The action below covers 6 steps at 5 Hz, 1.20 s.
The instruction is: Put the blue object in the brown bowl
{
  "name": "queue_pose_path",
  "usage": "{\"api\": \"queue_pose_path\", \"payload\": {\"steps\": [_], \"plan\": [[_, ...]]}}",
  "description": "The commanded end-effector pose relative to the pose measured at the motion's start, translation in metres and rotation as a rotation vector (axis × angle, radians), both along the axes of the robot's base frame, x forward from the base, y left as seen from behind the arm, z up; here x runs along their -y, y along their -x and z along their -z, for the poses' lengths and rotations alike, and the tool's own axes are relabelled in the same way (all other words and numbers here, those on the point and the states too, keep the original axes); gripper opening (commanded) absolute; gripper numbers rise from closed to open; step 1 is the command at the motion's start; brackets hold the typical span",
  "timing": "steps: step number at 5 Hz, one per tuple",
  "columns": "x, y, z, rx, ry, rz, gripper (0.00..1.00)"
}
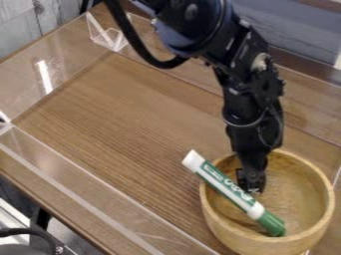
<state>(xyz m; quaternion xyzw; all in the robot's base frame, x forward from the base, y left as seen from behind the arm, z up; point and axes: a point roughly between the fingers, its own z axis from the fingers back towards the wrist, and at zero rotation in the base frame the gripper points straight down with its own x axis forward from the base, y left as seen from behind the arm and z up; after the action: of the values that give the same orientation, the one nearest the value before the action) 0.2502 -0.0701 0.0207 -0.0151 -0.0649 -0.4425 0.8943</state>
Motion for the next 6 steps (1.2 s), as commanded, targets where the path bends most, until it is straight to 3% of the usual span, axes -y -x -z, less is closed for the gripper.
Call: {"api": "queue_pose_path", "payload": {"steps": [1,6], "plan": [[-0.013,0.0,0.0,-0.01,-0.017,-0.024,1.0],[-0.025,-0.009,0.001,-0.002,-0.015,-0.061,1.0]]}}
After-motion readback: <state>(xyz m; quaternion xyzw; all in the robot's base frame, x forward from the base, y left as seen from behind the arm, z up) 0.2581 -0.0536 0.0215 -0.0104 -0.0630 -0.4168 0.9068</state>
